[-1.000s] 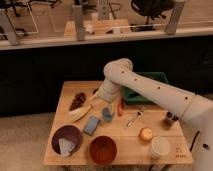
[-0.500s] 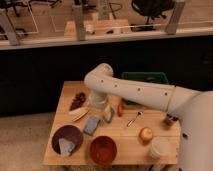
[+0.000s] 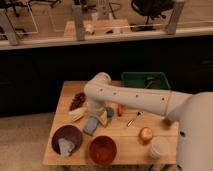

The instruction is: Place sponge in purple bowl

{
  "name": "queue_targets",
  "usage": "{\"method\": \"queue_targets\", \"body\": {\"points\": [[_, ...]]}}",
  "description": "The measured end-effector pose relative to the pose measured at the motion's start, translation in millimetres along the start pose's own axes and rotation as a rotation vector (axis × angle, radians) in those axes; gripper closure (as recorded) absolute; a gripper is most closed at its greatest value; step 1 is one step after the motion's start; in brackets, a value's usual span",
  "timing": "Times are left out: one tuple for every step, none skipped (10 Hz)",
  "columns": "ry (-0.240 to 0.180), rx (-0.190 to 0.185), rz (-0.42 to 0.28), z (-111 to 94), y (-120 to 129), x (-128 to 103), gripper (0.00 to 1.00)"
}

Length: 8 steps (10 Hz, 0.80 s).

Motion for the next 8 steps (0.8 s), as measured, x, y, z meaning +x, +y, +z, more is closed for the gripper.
{"method": "queue_targets", "body": {"points": [[0.003, -0.004, -0.015, 7, -4, -1, 0.2], [0.011, -0.015, -0.021, 13, -6, -1, 0.2], [0.017, -0.022, -0.024, 19, -8, 0, 0.2], [0.03, -0.022, -0.012, 33, -6, 13, 0.2], [0.039, -0.016, -0.009, 40, -7, 23, 0.2], [0.05, -0.013, -0.019, 49, -12, 32, 0.2], [0.063, -0.012, -0.035, 55, -18, 36, 0.2], [0.069, -0.012, -0.045, 60, -21, 37, 0.2]]}}
